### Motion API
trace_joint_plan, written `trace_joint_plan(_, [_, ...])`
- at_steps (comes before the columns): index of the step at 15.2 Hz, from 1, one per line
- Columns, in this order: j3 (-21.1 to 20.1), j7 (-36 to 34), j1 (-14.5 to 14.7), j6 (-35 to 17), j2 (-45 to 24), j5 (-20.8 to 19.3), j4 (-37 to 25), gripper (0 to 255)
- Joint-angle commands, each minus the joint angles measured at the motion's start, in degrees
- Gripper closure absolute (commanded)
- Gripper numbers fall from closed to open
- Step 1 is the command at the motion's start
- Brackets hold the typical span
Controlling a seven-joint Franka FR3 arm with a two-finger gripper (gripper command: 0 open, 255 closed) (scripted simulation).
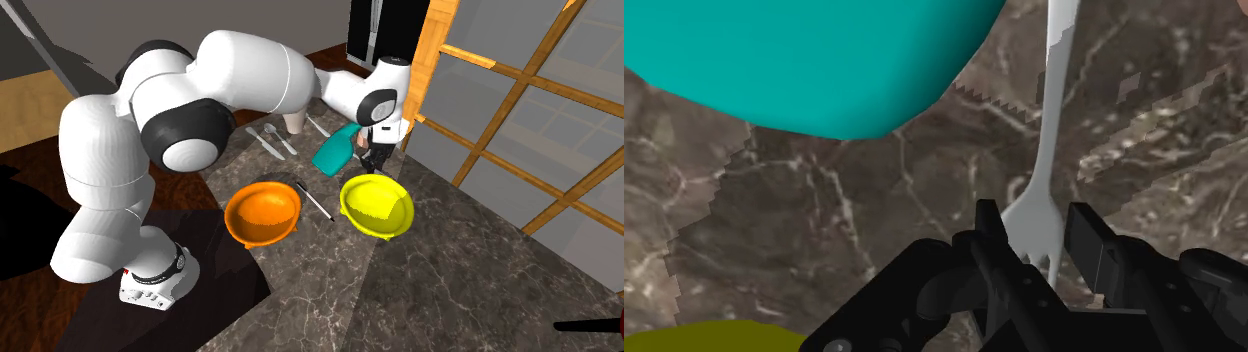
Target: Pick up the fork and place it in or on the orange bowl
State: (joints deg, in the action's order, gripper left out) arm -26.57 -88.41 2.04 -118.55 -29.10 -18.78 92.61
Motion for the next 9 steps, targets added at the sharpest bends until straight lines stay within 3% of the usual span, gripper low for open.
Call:
trace_joint_plan(1, [0.1,0.0,0.1,-1.5,-0.7,-0.1,-0.1,255])
trace_joint_plan(9, [-0.6,0.6,-0.4,1.2,1.2,0.9,-1.1,255])
